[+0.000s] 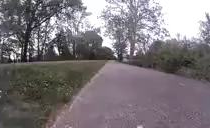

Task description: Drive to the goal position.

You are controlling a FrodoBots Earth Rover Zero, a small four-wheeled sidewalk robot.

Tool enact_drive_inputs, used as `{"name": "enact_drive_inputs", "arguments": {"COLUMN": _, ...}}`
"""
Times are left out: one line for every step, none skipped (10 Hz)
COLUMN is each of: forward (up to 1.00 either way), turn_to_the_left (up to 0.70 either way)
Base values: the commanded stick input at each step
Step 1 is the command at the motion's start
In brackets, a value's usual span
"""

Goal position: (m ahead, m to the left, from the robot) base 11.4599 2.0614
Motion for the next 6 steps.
{"name": "enact_drive_inputs", "arguments": {"forward": 1.0, "turn_to_the_left": 0.0}}
{"name": "enact_drive_inputs", "arguments": {"forward": 1.0, "turn_to_the_left": 0.0}}
{"name": "enact_drive_inputs", "arguments": {"forward": 1.0, "turn_to_the_left": 0.0}}
{"name": "enact_drive_inputs", "arguments": {"forward": 1.0, "turn_to_the_left": 0.0}}
{"name": "enact_drive_inputs", "arguments": {"forward": 1.0, "turn_to_the_left": 0.0}}
{"name": "enact_drive_inputs", "arguments": {"forward": 1.0, "turn_to_the_left": 0.0}}
